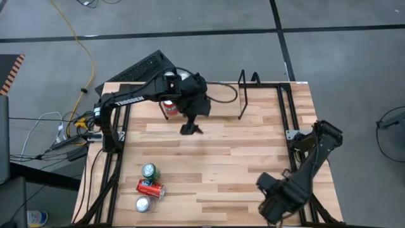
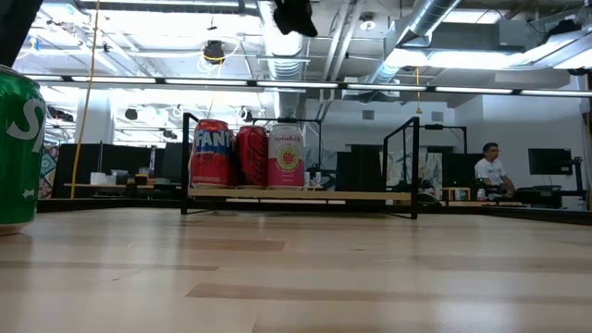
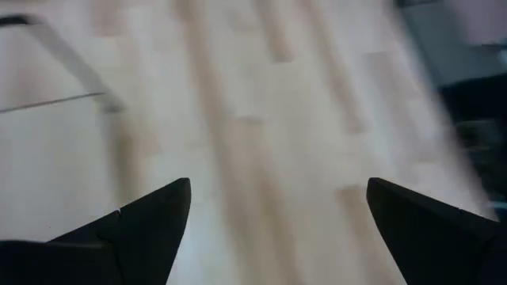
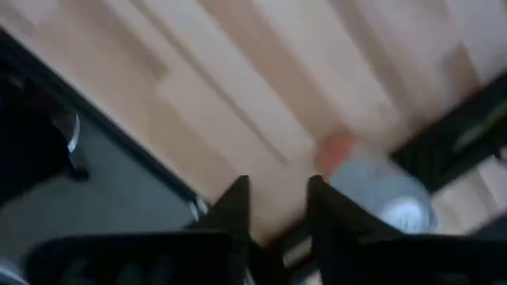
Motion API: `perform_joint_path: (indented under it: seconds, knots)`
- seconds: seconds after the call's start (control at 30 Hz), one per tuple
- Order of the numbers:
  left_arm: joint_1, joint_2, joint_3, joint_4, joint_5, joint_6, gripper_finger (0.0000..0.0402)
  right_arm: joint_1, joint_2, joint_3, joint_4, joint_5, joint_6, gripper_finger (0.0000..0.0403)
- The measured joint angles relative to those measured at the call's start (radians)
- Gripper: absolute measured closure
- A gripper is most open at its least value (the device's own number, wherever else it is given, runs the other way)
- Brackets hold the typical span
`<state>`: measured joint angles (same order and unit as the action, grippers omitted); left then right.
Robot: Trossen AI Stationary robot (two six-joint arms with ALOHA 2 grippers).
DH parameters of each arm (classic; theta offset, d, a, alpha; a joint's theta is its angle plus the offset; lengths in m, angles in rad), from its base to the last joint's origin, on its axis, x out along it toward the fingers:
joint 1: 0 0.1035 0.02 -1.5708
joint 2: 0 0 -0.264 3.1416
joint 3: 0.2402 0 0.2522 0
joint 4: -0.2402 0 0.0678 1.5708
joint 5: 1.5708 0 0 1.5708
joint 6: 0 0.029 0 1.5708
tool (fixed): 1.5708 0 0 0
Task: Place canned beverage on shelf
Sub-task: Put the orange white soda can on the shelf and align with the pink white soda cans
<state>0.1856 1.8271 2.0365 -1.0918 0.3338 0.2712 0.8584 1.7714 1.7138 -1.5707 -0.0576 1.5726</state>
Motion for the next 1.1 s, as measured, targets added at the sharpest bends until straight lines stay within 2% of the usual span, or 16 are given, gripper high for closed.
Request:
perform_joint_path:
  seconds: [0.1,0.2,0.37,0.53,0.67,0.73,0.97,1.1]
  knots:
    - [-0.022,-0.01,0.0,-0.054,0.097,-0.022,0.0035,0.037,0.0,0.0,0.0,-0.053,0.05,0.0218]
    - [-0.049,-0.026,0.0,-0.093,0.148,-0.018,0.0035,0.075,0.0,0.0,0.0,-0.075,0.113,0.0152]
    - [-0.103,-0.043,0.0,-0.096,0.149,-0.007,0.0035,0.123,0.0,0.0,0.0,-0.077,0.228,0.0095]
    - [-0.14,-0.073,0.0,-0.079,0.154,-0.004,0.0035,0.176,-0.027,-0.064,0.005,-0.075,0.31,0.009]
    - [-0.164,-0.093,0.0,-0.058,0.156,-0.008,0.0035,0.216,-0.127,-0.177,0.001,-0.161,0.391,0.0095]
    - [-0.173,-0.104,0.0,-0.058,0.155,-0.008,0.0035,0.239,-0.184,-0.231,-0.004,-0.163,0.448,0.0096]
    - [-0.182,-0.12,-0.001,-0.067,0.123,-0.01,0.0035,0.308,-0.328,-0.35,0.111,-0.019,0.615,0.0096]
    - [-0.183,-0.131,-0.001,-0.069,0.123,-0.01,0.0035,0.32,-0.332,-0.414,0.14,-0.037,0.62,0.0096]
